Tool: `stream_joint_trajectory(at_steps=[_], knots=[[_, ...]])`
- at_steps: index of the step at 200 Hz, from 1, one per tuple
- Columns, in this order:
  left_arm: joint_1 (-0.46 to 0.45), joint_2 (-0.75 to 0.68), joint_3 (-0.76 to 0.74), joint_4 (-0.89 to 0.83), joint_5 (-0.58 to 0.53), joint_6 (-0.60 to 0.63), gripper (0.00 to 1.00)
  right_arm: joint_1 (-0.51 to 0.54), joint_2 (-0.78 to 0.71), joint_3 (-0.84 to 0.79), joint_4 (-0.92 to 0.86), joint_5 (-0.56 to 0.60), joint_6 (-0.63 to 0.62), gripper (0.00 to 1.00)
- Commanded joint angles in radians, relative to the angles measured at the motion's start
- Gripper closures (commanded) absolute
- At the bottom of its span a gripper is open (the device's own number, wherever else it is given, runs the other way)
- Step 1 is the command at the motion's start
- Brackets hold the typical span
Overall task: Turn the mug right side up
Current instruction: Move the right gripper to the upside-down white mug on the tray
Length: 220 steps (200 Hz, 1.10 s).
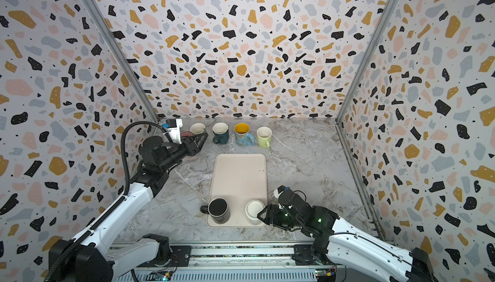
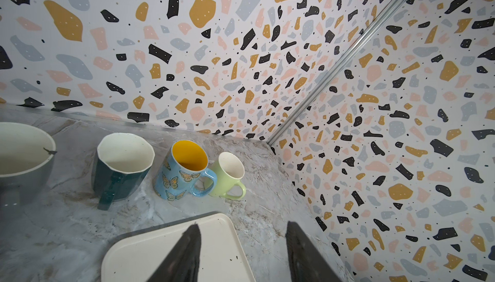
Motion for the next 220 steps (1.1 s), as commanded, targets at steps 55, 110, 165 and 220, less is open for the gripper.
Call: stream_joint_trajectory(at_steps=[55,110,165,220], knots=[[0.003,-0.023,-0.010,0.011,-0.006,-0.009,0.46,-0.018,-0.002,-0.104,0.101,0.075,0.125,0.29],[0.004,-0.008,-0.007,0.006,-0.003,-0.003,0.46,-0.111,0.024,-0.204,0.327,-0.004,0.147,0.29],[0.003,-0.001,-0.010,-0.003,-0.007,0.008,0.46,-0.202,0.061,-0.207,0.420,0.004,0.113,0.28],[0.003,0.014,-0.010,-0.008,-0.014,0.019,0.45,-0.294,0.126,-0.204,0.547,-0.042,0.090,0.29]])
